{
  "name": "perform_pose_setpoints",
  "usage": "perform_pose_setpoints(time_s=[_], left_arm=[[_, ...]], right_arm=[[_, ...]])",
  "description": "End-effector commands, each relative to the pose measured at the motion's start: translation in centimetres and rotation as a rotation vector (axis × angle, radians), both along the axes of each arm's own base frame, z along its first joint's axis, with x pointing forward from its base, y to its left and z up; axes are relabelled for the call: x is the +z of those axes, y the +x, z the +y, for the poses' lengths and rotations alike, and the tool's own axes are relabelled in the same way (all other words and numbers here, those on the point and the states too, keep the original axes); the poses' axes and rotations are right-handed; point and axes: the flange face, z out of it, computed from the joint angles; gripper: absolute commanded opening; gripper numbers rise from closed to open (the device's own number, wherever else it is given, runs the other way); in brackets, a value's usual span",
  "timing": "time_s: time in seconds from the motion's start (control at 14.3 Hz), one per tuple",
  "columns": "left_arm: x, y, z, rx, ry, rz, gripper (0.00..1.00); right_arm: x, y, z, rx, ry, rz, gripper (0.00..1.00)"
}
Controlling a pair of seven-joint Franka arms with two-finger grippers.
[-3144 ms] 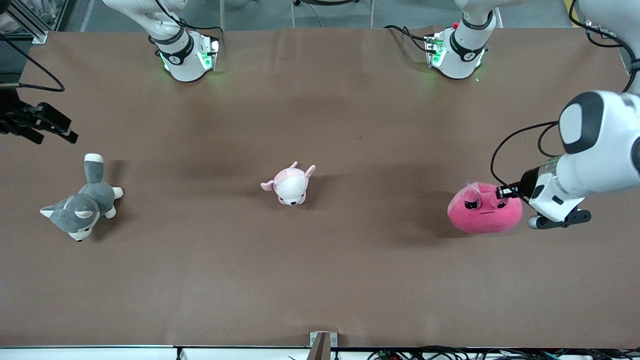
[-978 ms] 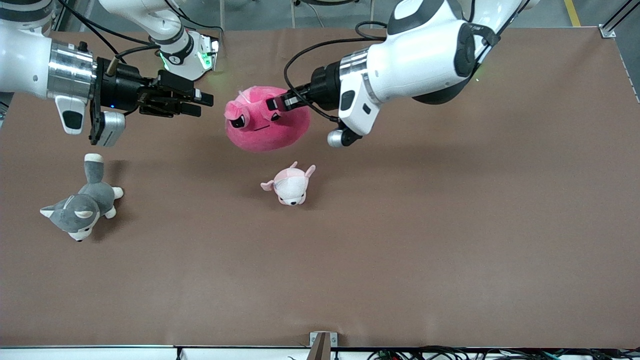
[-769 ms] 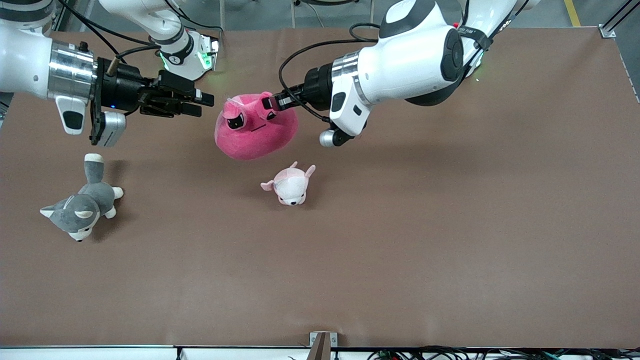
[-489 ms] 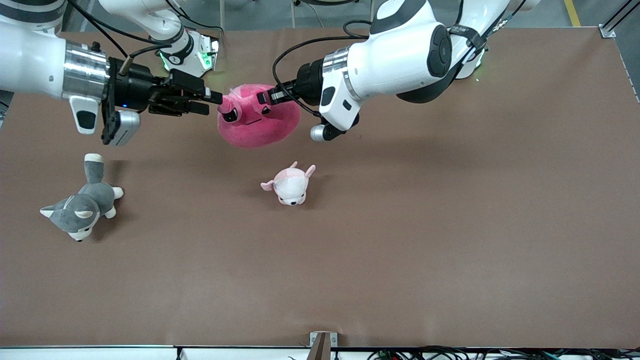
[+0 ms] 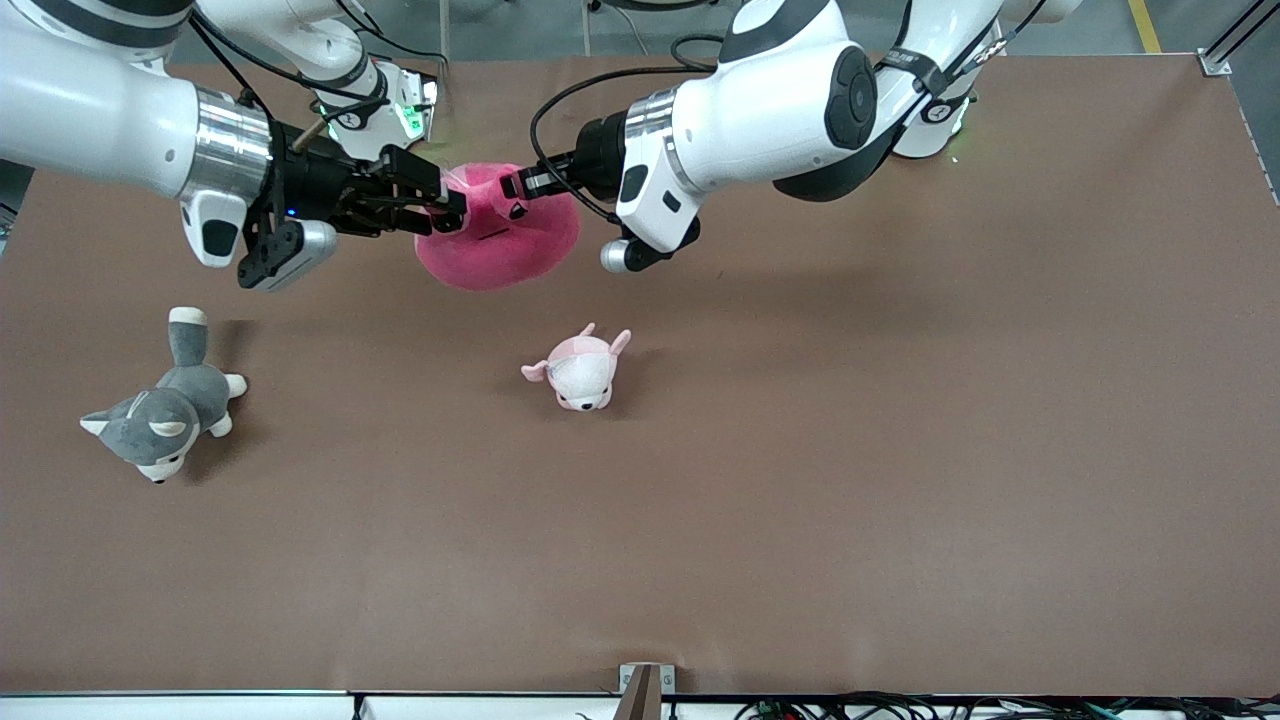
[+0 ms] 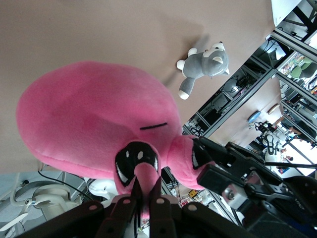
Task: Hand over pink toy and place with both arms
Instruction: 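Carry the pink plush toward the right gripper and let it grasp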
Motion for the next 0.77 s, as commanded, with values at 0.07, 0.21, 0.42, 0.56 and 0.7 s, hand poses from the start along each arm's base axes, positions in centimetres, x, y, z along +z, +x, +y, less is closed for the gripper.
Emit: perform_pose_setpoints(time_s=[0.07,0.21,0.42,0.56,0.7], left_arm=[[0.52,-0.11,-0.53,0.003,-0.006,-0.015,0.00],[0.43,-0.07,-0.54,0.002,-0.006,-0.015,0.00],[0.06,0.08,-0.59,0.000,-0.007,-0.014,0.00],[-0.13,0.25,-0.53,0.002,-0.007,-0.013,0.01],[-0.13,0.26,-0.53,0.003,-0.007,-0.011,0.03]], right_arm=[[-0.27,-0.47,1.09,0.028,-0.084,-0.014,0.64],[-0.47,-0.69,1.35,0.043,-0.111,-0.019,0.64],[-0.42,-0.91,1.52,0.054,-0.114,-0.012,0.64],[-0.40,-0.95,1.28,0.056,-0.115,-0.007,0.64],[-0.40,-1.05,1.28,0.060,-0.119,-0.001,0.64]])
